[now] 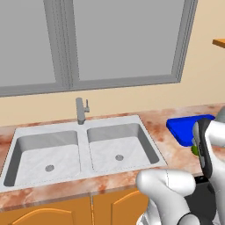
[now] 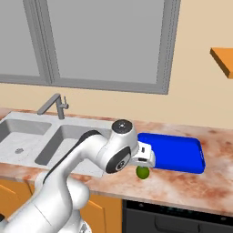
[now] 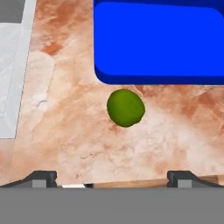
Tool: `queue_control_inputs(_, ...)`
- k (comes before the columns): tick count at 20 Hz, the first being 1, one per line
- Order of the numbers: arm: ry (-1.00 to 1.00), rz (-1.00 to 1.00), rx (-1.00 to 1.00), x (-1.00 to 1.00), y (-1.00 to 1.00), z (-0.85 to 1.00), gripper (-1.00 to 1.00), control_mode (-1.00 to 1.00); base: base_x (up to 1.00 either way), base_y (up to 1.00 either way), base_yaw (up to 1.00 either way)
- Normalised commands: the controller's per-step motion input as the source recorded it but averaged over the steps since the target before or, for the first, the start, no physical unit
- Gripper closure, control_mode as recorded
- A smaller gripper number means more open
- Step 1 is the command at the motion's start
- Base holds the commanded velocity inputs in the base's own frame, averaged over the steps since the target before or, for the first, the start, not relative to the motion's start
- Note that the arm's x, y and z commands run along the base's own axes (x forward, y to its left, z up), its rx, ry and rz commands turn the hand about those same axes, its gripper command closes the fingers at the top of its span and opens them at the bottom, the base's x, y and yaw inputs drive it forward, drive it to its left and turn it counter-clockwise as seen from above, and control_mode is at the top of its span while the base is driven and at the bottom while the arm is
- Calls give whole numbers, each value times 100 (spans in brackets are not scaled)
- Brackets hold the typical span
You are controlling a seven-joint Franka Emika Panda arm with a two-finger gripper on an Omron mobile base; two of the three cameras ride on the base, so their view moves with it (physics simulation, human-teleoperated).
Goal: Pick up all produce items and place them in the sink. Turn on the sink faucet to wash them. Then turn the sink off and put them in the tray.
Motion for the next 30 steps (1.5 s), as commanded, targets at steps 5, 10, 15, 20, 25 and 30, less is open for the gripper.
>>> queue_control_inputs(5, 6, 0, 0, 33, -1, -18, -100, -100, 0, 0, 0)
queue_control_inputs(10, 8, 0, 0, 28, -6, -16, -100, -100, 0, 0, 0)
queue_control_inputs(15, 8, 0, 0, 27, -10, -17, -100, -100, 0, 0, 0)
queue_control_inputs(20, 8, 0, 0, 22, -12, -21, -100, -100, 0, 0, 0)
queue_control_inputs(25, 7, 0, 0, 10, -17, -25, -100, -100, 0, 0, 0)
queue_control_inputs(30, 5, 0, 0, 9, -14, -26, -100, -100, 0, 0, 0)
